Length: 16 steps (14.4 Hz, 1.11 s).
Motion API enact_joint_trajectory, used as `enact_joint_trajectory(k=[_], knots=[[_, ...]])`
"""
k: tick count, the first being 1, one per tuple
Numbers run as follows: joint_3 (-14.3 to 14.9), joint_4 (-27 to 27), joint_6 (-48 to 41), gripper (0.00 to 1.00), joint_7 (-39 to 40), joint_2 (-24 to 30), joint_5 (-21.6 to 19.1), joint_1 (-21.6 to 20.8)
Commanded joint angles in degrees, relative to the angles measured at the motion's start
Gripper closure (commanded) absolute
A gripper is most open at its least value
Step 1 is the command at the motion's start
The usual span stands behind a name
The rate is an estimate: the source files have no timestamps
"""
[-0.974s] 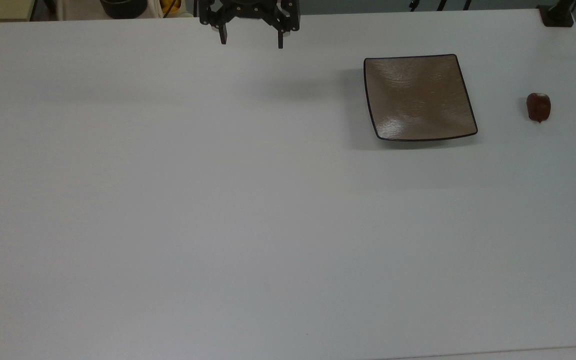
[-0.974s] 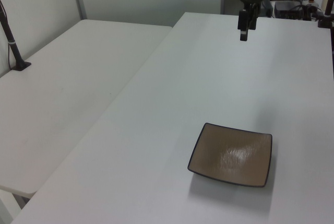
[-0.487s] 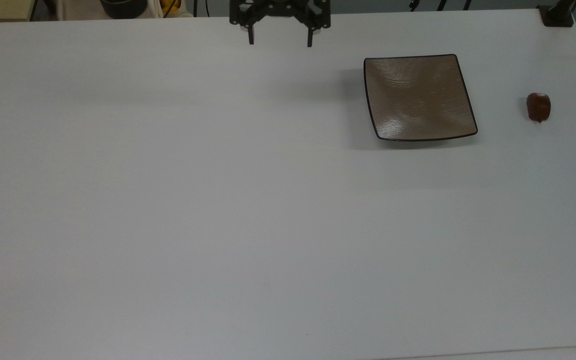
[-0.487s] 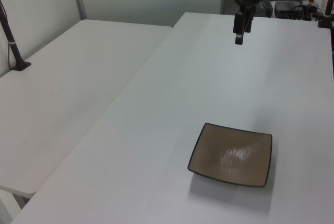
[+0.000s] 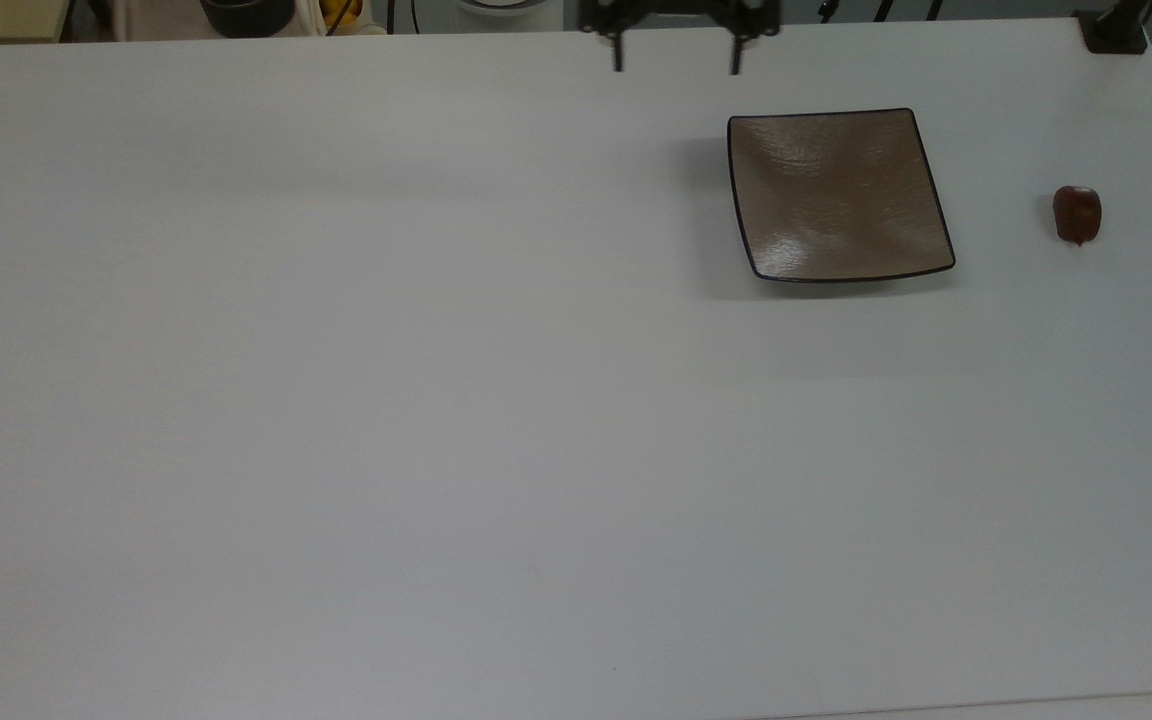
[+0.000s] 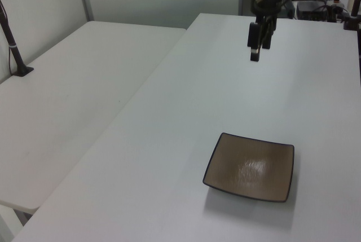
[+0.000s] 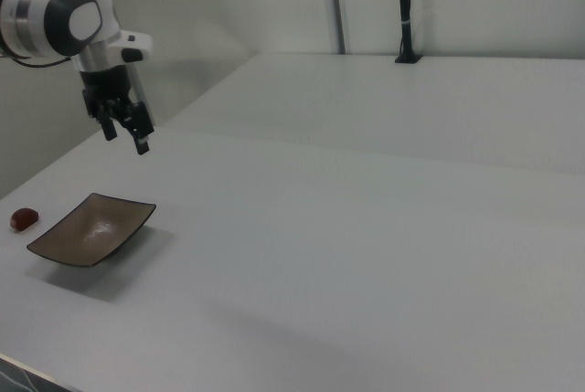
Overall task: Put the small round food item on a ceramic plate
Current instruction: 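Move the open gripper across the table toward the red food item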
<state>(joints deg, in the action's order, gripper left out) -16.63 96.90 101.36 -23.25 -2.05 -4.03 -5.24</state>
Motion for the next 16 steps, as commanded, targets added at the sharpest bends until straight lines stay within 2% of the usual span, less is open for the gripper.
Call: enact_joint_trajectory(k=[1,4,8,10,12,16], knots=[[-5.42,-0.21,5.16,0.00,-5.56,-2.07,-2.73,0.67],[-10.60,-0.66,11.99,0.00,-11.26,-7.60,-3.26,-0.82],[-10.79,-1.53,21.06,0.00,-14.00,-13.05,-3.26,-6.79],[-10.79,-6.26,22.48,0.00,-19.27,-17.88,-2.56,-10.57],[-10.71,-11.96,22.56,0.00,-20.60,-24.19,-2.47,-13.56],[-10.62,-18.22,25.46,0.00,-20.61,-31.07,-1.68,-17.08]])
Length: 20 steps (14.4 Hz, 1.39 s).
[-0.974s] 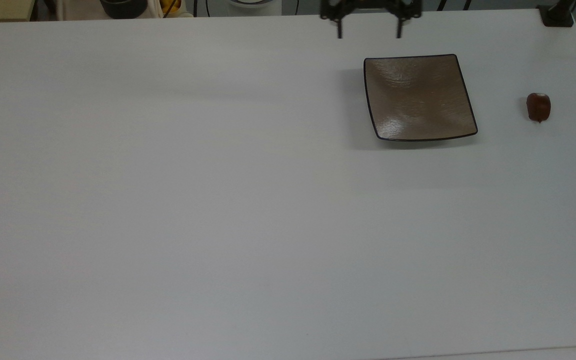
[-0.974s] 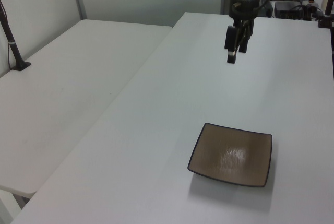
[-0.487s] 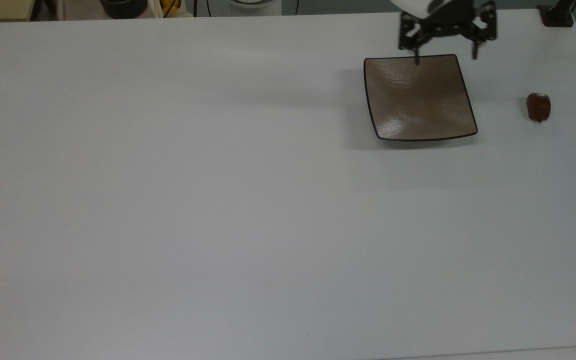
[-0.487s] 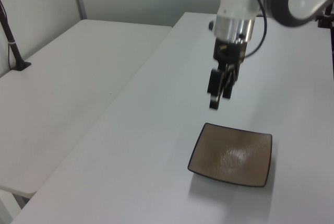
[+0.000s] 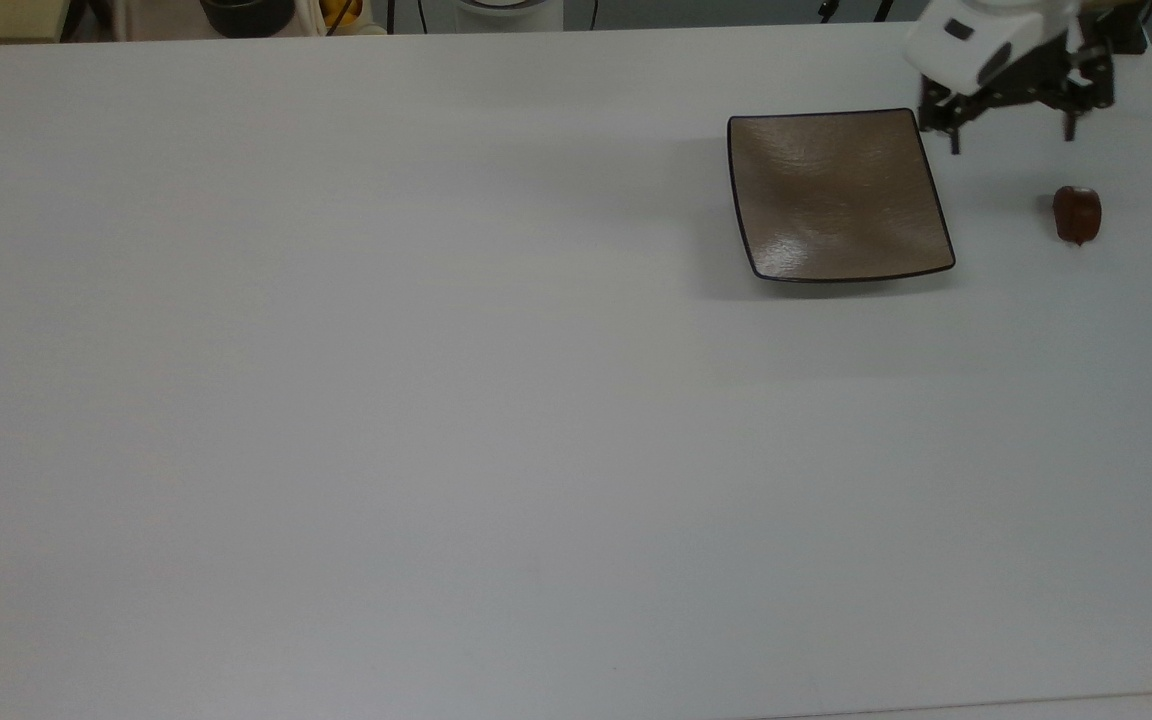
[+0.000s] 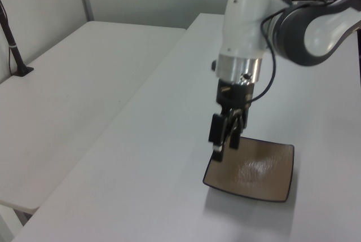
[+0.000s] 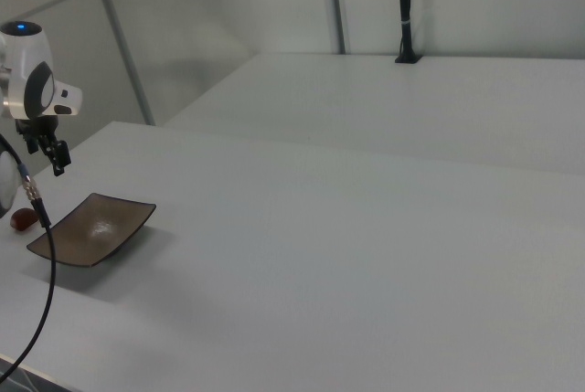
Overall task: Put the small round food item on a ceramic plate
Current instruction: 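Lower the gripper over the small red food item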
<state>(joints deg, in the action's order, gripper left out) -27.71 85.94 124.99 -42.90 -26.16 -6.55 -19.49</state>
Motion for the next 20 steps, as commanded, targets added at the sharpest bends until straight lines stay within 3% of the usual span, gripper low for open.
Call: enact_joint_trajectory(k=[1,6,7,9,11,15,16,18,20], knots=[[0.63,-9.11,2.27,0.00,-1.04,-8.63,1.62,-4.40],[2.39,-15.19,3.33,0.00,-2.18,-16.02,7.24,-13.28],[3.70,-15.19,4.72,0.00,-3.14,-16.64,8.03,-15.56],[9.14,-15.54,7.36,0.00,-5.17,-18.65,9.27,-20.92],[11.35,-15.54,9.13,0.00,-5.96,-20.24,9.53,-23.22],[11.80,-15.72,10.45,0.00,-8.07,-24.27,11.55,-24.20],[11.62,-17.89,10.19,0.01,-8.94,-25.59,13.30,-24.28],[11.45,-18.27,10.19,0.40,-9.39,-25.87,14.89,-24.46],[11.62,-18.35,10.19,0.64,-10.09,-25.78,14.98,-24.37]])
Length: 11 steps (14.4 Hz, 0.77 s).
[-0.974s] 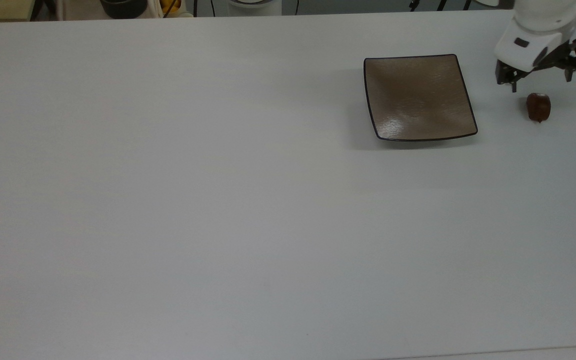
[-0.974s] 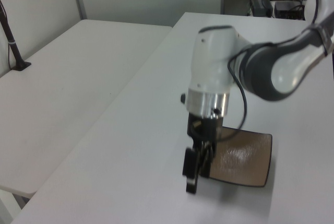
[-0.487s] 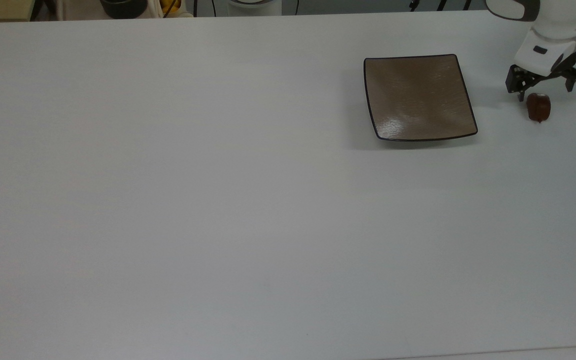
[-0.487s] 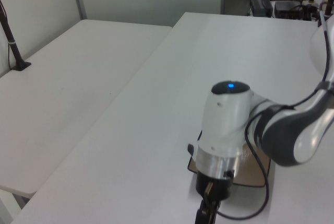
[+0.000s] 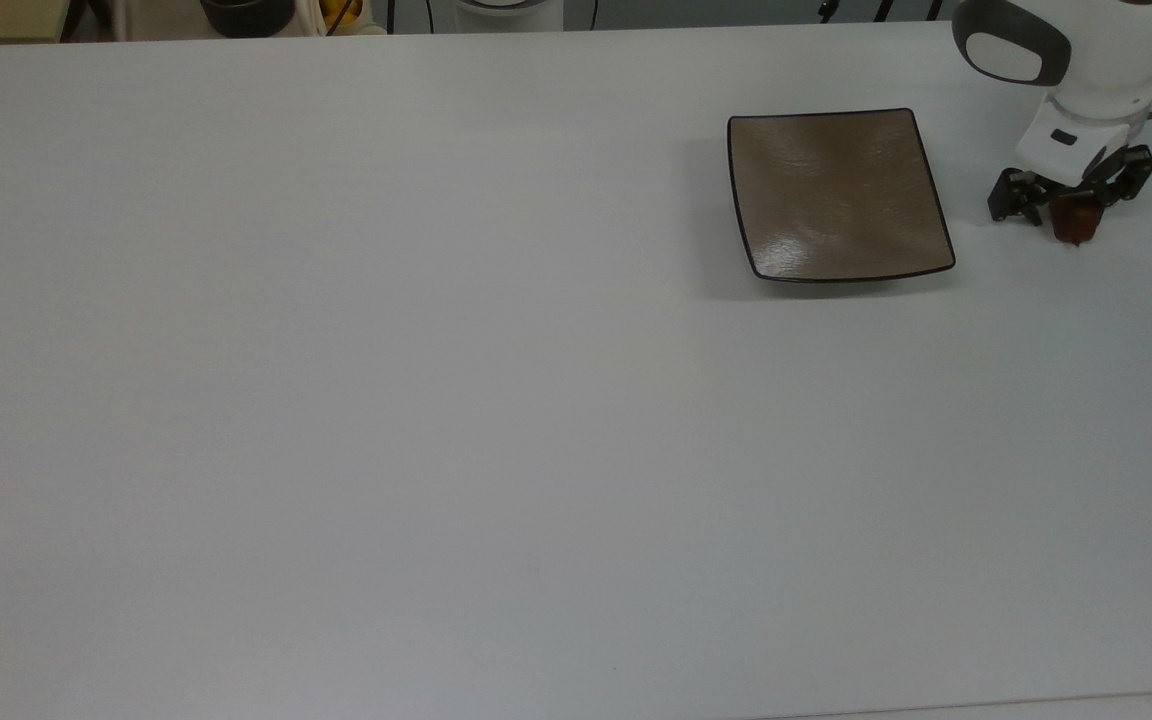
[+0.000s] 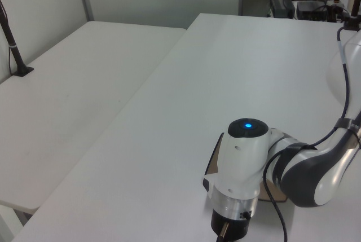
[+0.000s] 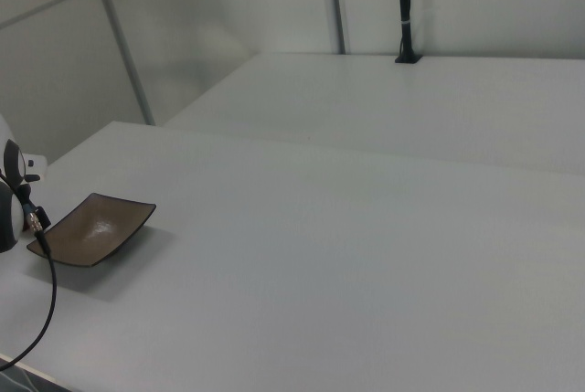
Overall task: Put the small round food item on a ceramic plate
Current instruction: 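Close the gripper on the red food item and lift it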
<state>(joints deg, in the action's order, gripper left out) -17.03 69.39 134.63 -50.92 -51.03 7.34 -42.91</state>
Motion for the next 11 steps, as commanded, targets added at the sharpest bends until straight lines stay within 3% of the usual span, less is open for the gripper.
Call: enact_joint_trajectory(k=[1,2,4,8,11], knots=[[0.94,-1.80,0.54,0.73,-2.08,-0.91,1.10,-1.04],[0.94,-1.80,0.45,0.82,-2.17,-0.83,1.10,-1.04],[1.03,-1.62,0.37,0.91,-2.17,-0.04,1.19,-1.04],[1.12,0.31,-0.60,0.91,-1.82,5.66,0.40,-0.34],[1.12,1.18,-8.12,0.91,-1.12,9.79,-0.65,1.23]])
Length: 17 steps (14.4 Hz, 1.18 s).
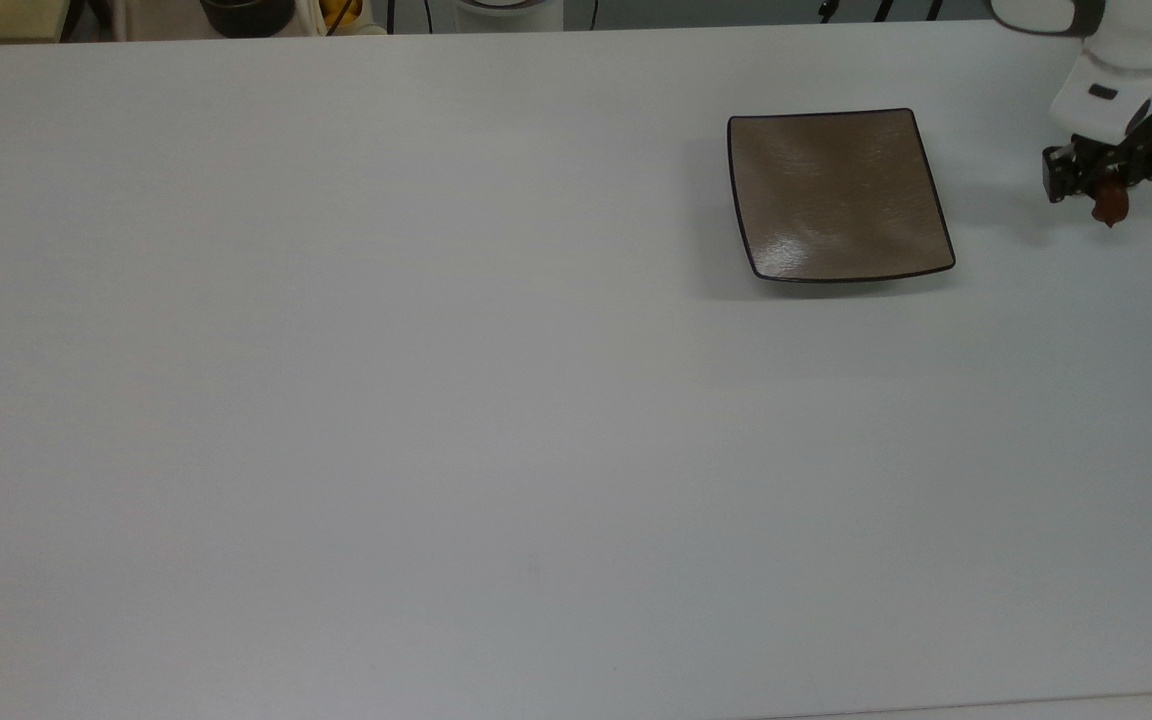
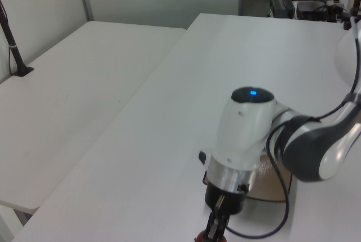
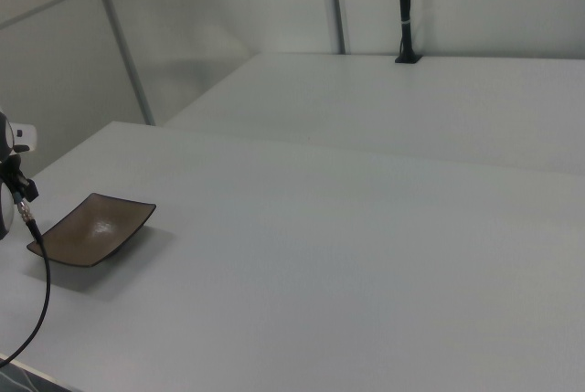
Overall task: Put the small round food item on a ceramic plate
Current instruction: 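Close the gripper on the red food item and lift it, then carry the red food item over the brown square plate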
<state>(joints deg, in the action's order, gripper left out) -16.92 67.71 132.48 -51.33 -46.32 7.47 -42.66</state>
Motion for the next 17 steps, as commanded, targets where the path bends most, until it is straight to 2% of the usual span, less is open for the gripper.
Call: enact_joint_trajectory(k=[1,4,6,8,10,12,15,16,17], knots=[[1.01,4.00,-7.13,0.91,0.43,6.32,-1.23,1.87],[1.27,8.48,-9.07,0.91,2.99,10.01,-1.23,4.07],[1.63,12.17,-11.45,0.91,3.69,14.31,-1.23,6.35],[1.80,18.22,-14.59,0.91,5.70,21.33,-1.23,9.85],[1.98,20.00,-19.95,0.90,7.73,24.60,-1.06,12.85],[1.98,23.59,-21.21,0.88,11.14,27.85,-1.14,15.57],[1.98,27.82,-20.42,0.86,12.04,28.31,-0.45,16.99],[1.98,29.31,-19.37,0.81,12.04,27.70,-0.27,17.08],[1.98,30.02,-18.15,0.63,12.04,26.91,-0.27,17.08]])
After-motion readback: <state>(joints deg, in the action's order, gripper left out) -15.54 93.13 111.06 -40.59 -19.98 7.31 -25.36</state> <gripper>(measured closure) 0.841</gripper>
